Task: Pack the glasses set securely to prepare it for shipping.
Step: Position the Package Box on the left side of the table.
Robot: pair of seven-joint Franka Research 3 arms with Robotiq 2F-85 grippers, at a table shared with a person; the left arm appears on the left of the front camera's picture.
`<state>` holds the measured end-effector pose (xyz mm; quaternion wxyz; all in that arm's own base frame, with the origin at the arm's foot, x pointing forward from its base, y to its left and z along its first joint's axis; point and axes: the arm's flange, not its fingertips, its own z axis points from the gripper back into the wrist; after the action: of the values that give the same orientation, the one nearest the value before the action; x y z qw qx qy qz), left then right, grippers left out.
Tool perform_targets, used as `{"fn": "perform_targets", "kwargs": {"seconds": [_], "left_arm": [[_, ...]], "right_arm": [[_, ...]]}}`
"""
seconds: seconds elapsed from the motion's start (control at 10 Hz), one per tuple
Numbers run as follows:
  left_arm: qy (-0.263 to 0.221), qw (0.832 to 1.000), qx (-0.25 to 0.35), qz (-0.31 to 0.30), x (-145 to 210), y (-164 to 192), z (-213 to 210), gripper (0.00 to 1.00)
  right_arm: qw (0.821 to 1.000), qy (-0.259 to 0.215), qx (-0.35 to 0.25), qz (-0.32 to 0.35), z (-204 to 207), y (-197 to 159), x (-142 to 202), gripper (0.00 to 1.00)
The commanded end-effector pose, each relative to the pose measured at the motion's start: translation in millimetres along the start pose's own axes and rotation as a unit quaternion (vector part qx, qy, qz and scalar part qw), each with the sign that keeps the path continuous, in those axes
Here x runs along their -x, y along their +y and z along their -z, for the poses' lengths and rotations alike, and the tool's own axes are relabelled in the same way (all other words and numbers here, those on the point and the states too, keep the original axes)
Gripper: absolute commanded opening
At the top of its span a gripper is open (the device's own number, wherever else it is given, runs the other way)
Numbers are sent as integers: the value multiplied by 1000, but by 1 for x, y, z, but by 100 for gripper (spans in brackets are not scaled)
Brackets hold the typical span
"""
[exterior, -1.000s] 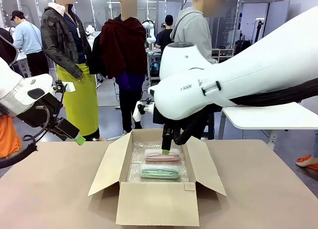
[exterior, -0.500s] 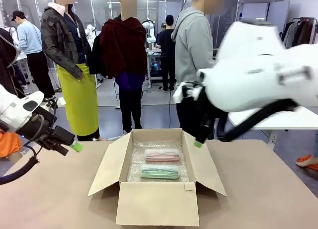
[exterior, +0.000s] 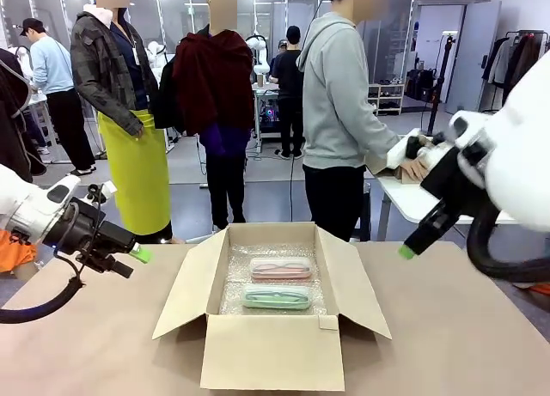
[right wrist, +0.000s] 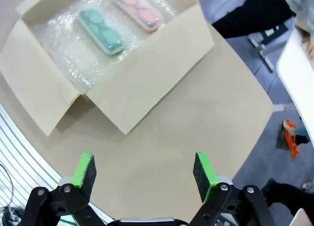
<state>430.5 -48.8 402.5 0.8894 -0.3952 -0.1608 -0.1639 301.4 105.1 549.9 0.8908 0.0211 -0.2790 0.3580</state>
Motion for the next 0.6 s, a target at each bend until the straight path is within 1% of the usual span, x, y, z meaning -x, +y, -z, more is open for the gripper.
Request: {"fn": "perform_targets", "kwargs": {"seconds": [0.0, 0.1, 0.2, 0.3, 0.5], "left_arm": [[-6, 1000, -13, 8, -8, 7, 5, 100], [-10, 1000, -8, 7, -8, 5, 5, 100], [-4, 1000, 1, 19, -8, 1, 4, 100], [3, 1000, -11, -4, -4, 7, 7, 100], [3, 1000, -11, -4, -4, 7, 7, 100]], "right_arm": [[999, -14, 4, 35, 8, 12, 52, 100], [999, -9, -17, 33, 13, 9, 53, 100], [999, -10, -33, 33, 21, 7, 49, 100], [1000, -14, -5, 25, -13, -14, 9, 100], [1000, -14, -5, 25, -13, -14, 9, 100]]}}
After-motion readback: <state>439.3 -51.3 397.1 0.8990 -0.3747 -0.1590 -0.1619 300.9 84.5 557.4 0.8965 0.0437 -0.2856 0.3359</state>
